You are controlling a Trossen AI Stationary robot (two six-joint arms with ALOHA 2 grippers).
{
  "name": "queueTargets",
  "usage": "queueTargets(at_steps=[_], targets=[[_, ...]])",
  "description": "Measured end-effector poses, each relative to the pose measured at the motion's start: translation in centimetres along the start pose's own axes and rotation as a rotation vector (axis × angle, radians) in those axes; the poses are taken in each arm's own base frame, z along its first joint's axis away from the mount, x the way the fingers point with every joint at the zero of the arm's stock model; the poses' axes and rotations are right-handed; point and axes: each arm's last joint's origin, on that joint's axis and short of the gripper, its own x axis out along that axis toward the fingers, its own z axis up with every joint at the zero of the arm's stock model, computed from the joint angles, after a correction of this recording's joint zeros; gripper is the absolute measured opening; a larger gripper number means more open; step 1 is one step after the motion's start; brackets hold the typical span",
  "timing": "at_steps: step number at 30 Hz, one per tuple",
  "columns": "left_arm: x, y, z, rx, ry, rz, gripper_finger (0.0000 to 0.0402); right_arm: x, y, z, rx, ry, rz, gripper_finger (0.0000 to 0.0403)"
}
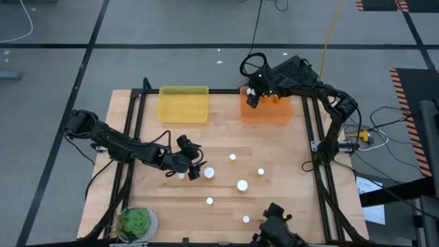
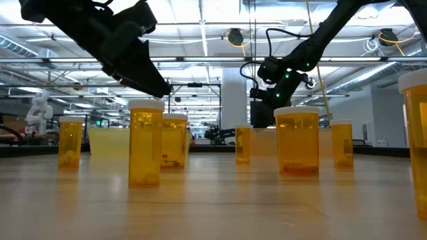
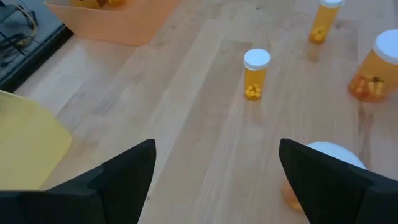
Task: Pick and place medicine bottles into bin by pill shape (circle, oval)
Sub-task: Put the big yellow pill bottle into the transparent orange bin
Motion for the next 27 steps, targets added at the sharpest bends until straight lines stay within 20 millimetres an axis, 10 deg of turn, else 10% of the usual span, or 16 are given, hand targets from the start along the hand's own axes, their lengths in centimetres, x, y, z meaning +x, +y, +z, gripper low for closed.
queueTargets(at_steps=[9,17,27], targets=[[-0.2,-0.3,-0.1,0.002,0.003,-0.027,0.0346,-3.7,0.5,1.6,0.024,-0.062,-0.027,0.0269],[-2.6,-0.1,1.1,-0.020,-0.036,-0.119,0.0346,-10.8,4.9,2.4,0.025,-0.060,0.071,0.0270],[-7.0,0.4,0.5,-0.018,0.056,-0.269,0.0346,-16.1,13.3,-3.1,-0.020,-0.227,0.291,0.0270]])
